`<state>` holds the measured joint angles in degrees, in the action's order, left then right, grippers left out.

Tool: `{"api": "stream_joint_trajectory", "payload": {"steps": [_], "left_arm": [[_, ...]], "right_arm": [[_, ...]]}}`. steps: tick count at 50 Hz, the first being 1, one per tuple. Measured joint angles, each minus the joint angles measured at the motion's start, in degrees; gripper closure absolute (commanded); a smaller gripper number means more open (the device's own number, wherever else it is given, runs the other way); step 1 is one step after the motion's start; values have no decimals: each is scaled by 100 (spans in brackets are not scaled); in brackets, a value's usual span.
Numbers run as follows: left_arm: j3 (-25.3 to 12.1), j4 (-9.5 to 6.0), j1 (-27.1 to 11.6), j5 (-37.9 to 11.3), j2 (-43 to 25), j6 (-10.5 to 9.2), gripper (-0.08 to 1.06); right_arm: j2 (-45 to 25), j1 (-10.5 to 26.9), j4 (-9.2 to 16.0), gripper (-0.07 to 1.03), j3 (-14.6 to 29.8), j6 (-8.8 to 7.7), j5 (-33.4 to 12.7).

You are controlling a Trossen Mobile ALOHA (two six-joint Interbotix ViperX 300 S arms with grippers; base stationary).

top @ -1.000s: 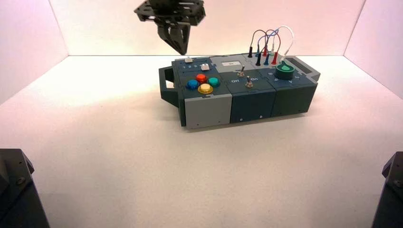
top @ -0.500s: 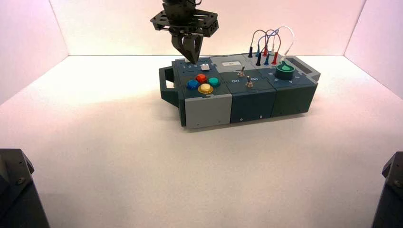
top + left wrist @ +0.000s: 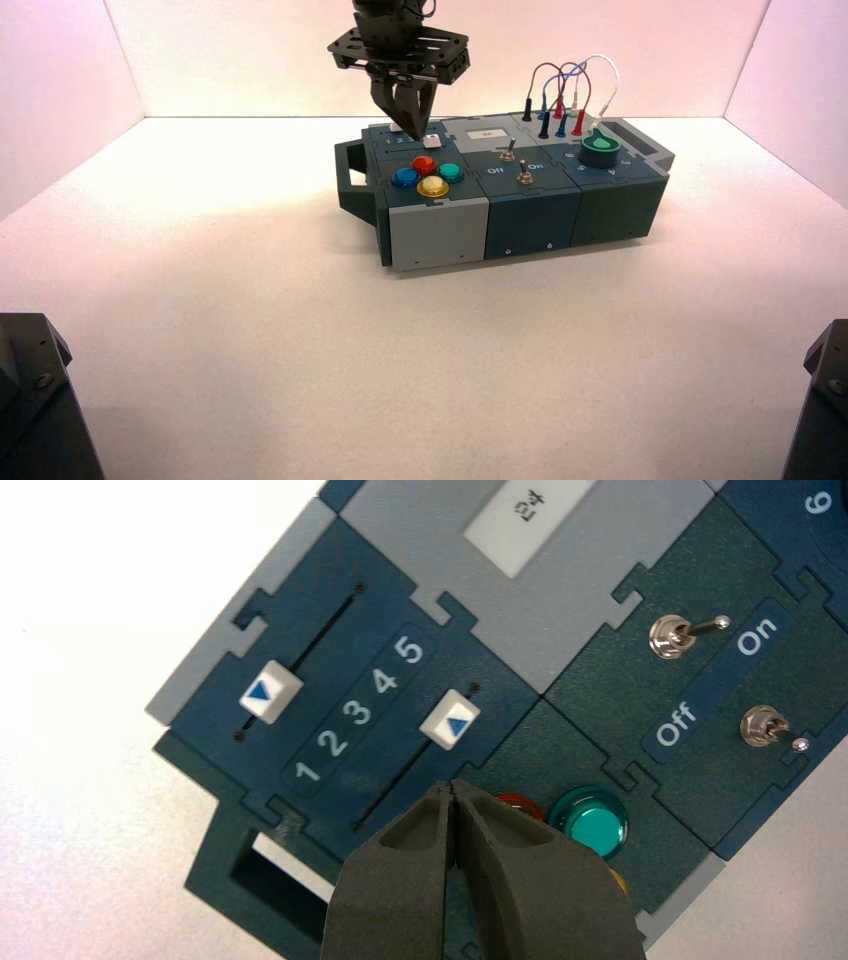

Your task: Move the bottom slider to position 5.

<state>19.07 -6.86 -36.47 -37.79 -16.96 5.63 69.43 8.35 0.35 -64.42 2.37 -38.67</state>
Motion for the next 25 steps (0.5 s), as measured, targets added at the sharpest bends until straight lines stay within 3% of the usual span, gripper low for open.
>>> {"api": "stream_joint_trajectory", "payload": {"steps": [25], "left_arm": [[-176,0,-18,-79,-167,53,101]], "right_arm": [[0,9,0,98,0,9,0]]}}
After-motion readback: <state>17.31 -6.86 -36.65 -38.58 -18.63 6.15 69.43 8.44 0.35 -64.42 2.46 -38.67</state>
